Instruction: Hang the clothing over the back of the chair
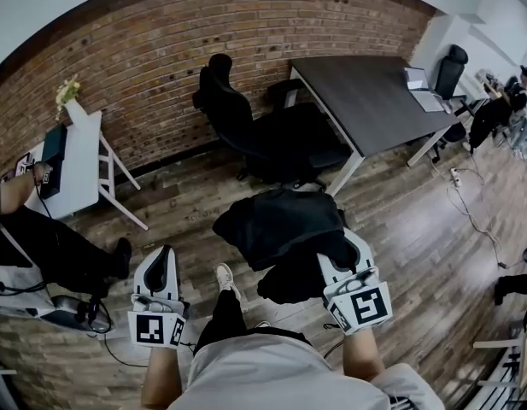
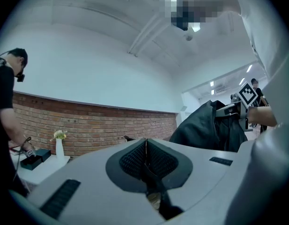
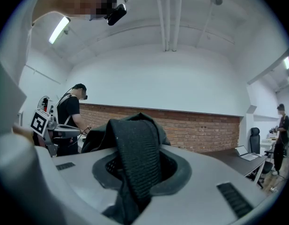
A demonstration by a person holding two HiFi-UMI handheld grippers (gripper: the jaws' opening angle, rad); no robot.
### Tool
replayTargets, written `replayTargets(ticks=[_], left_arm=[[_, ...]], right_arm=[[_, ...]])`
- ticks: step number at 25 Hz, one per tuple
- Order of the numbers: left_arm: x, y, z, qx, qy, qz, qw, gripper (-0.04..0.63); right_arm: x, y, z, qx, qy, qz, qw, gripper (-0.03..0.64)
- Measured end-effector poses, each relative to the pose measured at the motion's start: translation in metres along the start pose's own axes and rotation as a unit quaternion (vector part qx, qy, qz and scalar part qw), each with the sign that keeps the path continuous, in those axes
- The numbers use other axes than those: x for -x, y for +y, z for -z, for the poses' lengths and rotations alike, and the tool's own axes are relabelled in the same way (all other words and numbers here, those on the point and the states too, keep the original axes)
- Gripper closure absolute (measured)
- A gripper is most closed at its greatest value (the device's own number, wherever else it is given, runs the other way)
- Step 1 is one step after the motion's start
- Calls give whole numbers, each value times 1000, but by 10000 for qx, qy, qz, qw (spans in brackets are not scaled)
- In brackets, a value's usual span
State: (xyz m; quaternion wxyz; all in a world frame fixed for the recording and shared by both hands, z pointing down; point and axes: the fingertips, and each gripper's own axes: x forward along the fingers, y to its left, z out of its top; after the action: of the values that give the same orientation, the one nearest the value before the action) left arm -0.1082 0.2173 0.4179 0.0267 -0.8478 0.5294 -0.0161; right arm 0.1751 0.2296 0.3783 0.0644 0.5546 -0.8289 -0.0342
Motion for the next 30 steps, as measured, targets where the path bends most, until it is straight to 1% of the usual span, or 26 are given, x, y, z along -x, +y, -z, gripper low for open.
replayTargets(ticks=[4, 7, 10, 12, 16, 19, 22, 26, 30], left_arm=[[-37, 13, 21, 177, 73, 127, 9997, 569], [-75, 35, 34, 291, 95, 192, 9993, 569], [-121, 65, 32, 296, 14, 215, 9993, 569], [-151, 85, 25, 326, -83, 248, 9991, 569], [-200, 114, 10, 314, -312, 475, 9979, 569], [-225, 132, 16, 384, -251, 613, 9971, 569], [-248, 142, 24, 445, -145, 741, 9961, 569], [-272, 148, 23, 439, -101, 855, 9953, 569], [-293, 149, 18, 404, -131, 891, 9951, 569]], right_arm=[[-32, -14, 5, -49, 104, 59, 9999, 506], [-66, -22, 7, -55, 159, -12, 9999, 506], [-109, -28, -3, 19, 176, -171, 9997, 506], [-134, -33, -12, 13, 177, -191, 9997, 506], [-180, -46, -29, -16, 129, 35, 9999, 506], [-210, -51, -32, -69, 127, 214, 9997, 506], [-229, -55, -27, -138, 220, 315, 9992, 506], [-246, -64, -23, -226, 361, 382, 9984, 506], [-260, -84, -24, -375, 331, 415, 9979, 505]])
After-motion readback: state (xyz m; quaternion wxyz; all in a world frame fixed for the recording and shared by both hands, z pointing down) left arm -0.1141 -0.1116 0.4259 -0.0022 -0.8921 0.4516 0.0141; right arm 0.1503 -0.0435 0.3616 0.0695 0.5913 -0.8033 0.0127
